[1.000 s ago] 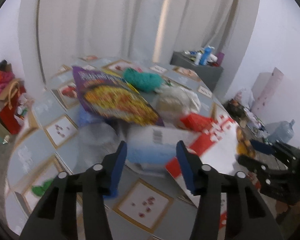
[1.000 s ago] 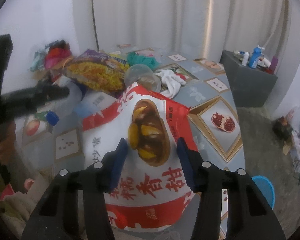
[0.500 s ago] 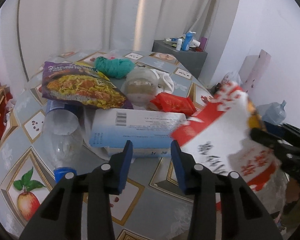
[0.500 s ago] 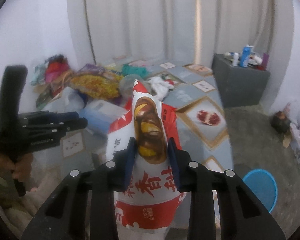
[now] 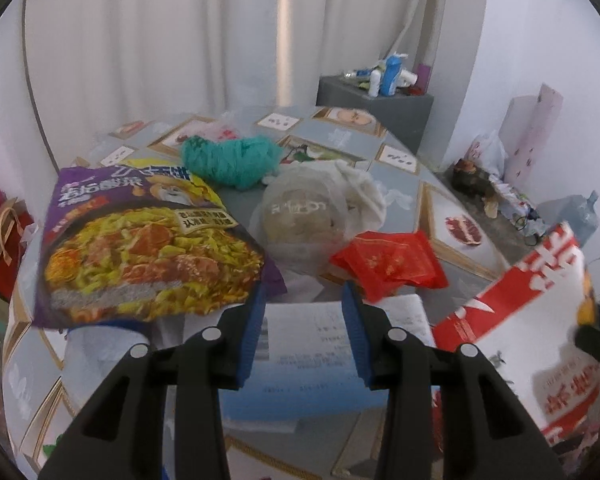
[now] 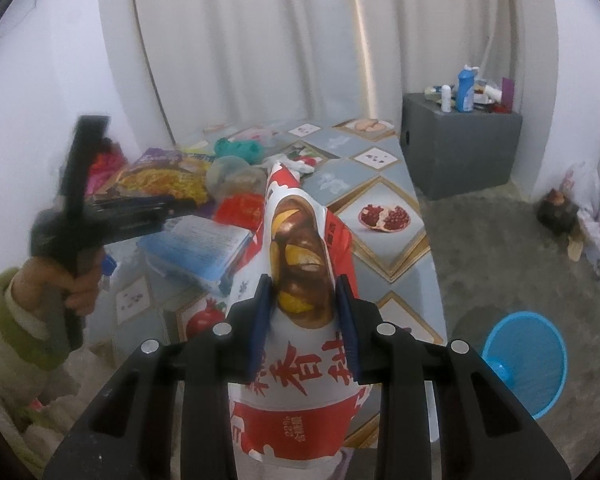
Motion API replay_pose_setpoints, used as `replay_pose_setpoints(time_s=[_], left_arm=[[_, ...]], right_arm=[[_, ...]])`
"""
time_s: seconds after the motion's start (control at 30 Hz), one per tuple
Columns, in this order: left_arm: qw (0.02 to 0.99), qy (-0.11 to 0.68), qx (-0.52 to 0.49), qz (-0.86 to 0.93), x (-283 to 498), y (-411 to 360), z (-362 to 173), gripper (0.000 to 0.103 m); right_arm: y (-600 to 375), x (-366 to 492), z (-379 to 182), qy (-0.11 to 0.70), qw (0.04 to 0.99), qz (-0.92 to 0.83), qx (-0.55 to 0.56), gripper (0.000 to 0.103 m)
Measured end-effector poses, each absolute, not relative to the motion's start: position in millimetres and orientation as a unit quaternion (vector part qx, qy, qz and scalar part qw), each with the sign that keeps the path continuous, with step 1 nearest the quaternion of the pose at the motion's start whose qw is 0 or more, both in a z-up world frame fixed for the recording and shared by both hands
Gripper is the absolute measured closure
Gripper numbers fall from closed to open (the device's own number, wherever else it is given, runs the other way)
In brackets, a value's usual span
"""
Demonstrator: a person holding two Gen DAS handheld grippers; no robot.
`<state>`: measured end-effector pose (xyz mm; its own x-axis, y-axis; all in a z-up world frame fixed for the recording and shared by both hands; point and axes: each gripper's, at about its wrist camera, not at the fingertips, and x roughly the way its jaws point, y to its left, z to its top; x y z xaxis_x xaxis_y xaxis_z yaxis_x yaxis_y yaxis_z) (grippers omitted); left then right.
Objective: Collect trash
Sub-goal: 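Close the left gripper on the blue-and-white paper box and lift it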
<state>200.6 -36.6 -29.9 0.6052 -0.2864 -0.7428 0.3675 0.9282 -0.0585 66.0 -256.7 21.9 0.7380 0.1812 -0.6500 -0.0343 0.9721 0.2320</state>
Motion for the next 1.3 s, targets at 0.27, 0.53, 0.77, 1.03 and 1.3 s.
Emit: replay_pose_setpoints(time_s=[0.27, 0.53, 0.77, 1.03, 1.3], left_arm=[[0.892, 0.415, 0.082, -0.159, 214.2, -46.9, -43.9, 0.064], [0.891, 0.423, 0.086, -0.143, 219.9, -51.1, -49.6, 0.065], [0.886, 0.432, 0.089, -0.139, 206.4, -53.4, -49.1, 0.065], [0.879, 0.447, 0.086, -0.144, 189.5, -54.8, -47.3, 0.065], [0.877, 0.451, 0.086, -0.140, 174.0, -56.5, -45.9, 0.064]], right_arm=[[-259.8, 66.8, 17.3, 0.358, 0.925, 0.067, 0.113, 0.073], [-260.2, 66.6, 16.7, 0.355, 0.925, 0.065, 0.119, 0.073], [-259.9, 66.6, 16.9, 0.356, 0.925, 0.054, 0.125, 0.073], [-259.5, 61.7, 17.4, 0.352, 0.926, 0.040, 0.130, 0.073], [-258.9, 58.9, 18.0, 0.351, 0.927, 0.033, 0.129, 0.073]])
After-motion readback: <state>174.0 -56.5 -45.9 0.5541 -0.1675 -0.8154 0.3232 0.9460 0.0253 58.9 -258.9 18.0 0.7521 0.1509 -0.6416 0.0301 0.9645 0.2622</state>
